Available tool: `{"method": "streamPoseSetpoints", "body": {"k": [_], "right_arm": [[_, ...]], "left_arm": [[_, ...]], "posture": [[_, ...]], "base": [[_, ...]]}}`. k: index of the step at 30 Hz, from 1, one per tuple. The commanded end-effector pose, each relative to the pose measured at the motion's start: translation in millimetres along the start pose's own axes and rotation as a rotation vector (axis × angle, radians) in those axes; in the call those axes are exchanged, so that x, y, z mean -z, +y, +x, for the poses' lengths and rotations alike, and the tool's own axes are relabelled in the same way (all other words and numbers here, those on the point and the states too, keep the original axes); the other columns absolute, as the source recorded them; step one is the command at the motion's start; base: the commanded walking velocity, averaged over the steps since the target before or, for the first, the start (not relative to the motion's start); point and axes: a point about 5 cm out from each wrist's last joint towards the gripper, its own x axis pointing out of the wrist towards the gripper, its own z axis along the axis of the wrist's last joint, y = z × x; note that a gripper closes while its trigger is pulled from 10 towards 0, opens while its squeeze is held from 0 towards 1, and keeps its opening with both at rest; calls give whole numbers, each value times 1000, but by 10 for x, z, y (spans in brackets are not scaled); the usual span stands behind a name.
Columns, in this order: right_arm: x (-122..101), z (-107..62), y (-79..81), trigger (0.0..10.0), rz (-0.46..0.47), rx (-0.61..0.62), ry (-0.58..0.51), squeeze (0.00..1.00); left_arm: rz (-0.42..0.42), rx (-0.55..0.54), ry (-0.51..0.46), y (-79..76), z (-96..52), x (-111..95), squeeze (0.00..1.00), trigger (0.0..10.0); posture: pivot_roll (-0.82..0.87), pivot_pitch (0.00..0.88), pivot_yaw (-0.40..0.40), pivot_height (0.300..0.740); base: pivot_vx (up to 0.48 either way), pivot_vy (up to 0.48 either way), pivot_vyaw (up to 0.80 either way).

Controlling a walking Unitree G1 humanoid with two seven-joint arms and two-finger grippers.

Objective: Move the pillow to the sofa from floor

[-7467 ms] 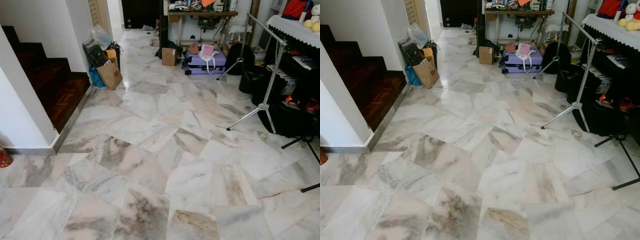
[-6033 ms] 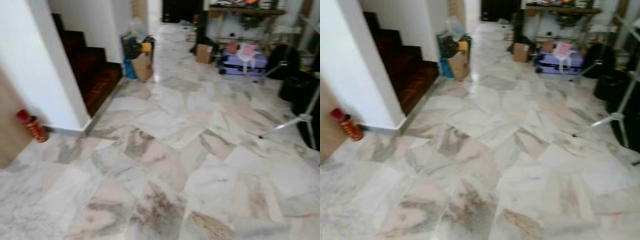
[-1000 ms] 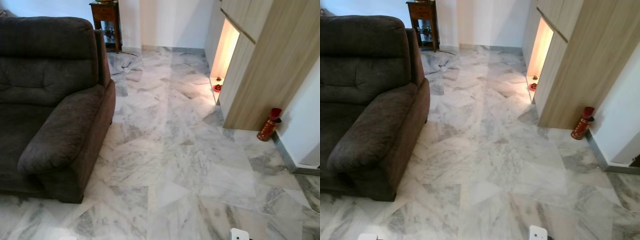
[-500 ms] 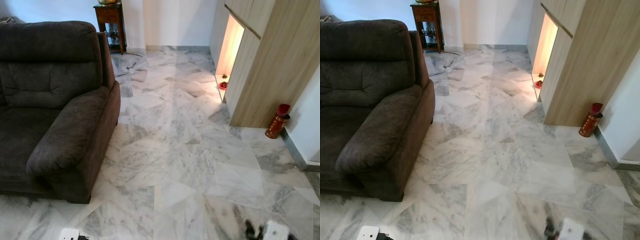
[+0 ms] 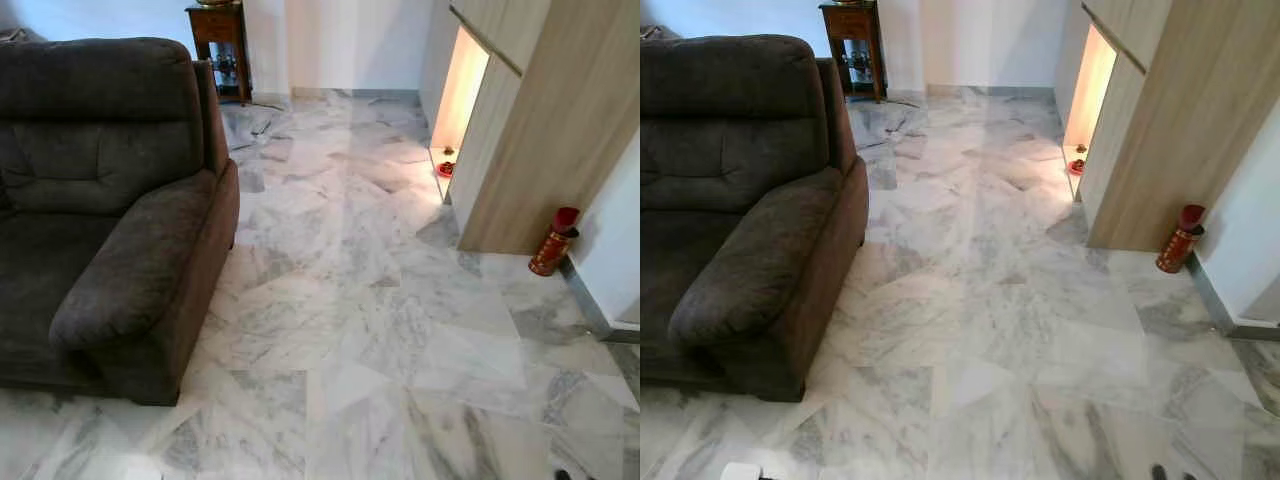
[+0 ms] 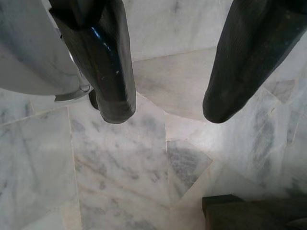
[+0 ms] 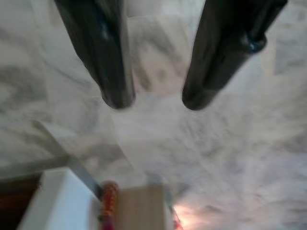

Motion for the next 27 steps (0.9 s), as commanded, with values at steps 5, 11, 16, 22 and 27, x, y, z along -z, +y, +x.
{"method": "streamPoseSetpoints", "body": {"k": [5,11,16,22,27], "right_arm": [[571,-180,159,10000,-27,108,411,0],[783,-240,491,10000,15,61,571,0],[811,-264,493,10000,14,80,593,0],[831,-305,434,10000,17,106,600,0],[846,-330,409,10000,1,89,613,0]], "left_arm": [[-2,-32,66,97,-55,136,0,10000],[-10,-29,80,73,-39,130,0,10000],[-46,-21,89,56,-42,149,0,10000],[94,24,117,61,-61,186,0,10000],[369,151,131,-14,-81,223,0,10000]], "posture": [[42,24,42,740],[78,15,22,740],[96,1,29,740],[89,0,38,740],[83,0,39,740]], "base": [[0,0,0],[0,0,0],[0,0,0],[0,0,0],[0,0,0]]}}
